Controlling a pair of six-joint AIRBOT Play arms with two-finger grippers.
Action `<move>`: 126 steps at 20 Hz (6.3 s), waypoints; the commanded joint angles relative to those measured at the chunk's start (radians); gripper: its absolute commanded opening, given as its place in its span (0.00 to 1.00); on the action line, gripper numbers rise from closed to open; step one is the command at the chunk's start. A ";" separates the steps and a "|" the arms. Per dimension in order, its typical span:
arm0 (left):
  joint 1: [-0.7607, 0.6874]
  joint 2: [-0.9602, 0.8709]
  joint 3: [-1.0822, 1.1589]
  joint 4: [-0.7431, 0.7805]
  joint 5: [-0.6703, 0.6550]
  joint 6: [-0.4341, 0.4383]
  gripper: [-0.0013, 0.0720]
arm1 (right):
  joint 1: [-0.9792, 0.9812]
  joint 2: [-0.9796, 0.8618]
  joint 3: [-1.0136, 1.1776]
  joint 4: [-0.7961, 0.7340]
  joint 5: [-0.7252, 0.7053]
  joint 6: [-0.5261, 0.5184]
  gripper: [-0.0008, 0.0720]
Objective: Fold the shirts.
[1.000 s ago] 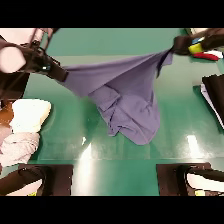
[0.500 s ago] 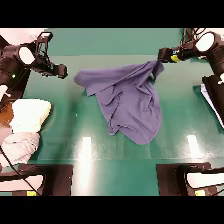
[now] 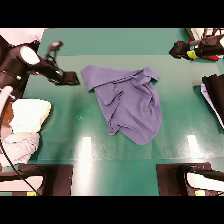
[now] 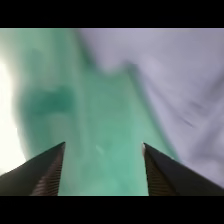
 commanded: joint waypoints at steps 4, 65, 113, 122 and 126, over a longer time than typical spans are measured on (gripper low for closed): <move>-0.188 -0.011 -0.179 -0.160 0.203 -0.023 0.79 | -0.005 0.168 -0.237 -0.002 -0.039 0.000 0.60; -0.070 0.280 -0.114 0.306 -0.047 0.002 0.05 | 0.114 0.226 -0.968 0.182 0.048 0.087 0.31; -0.070 0.475 -0.397 0.286 -0.274 0.053 0.05 | -0.084 0.061 -0.724 0.023 0.171 0.012 0.42; -0.070 0.475 -0.180 0.287 -0.256 0.050 0.05 | -0.146 0.297 -0.582 -0.006 0.197 0.000 0.03; -0.070 0.475 0.105 0.288 -0.276 0.050 0.05 | -0.172 0.454 -0.343 -0.002 0.162 0.000 0.03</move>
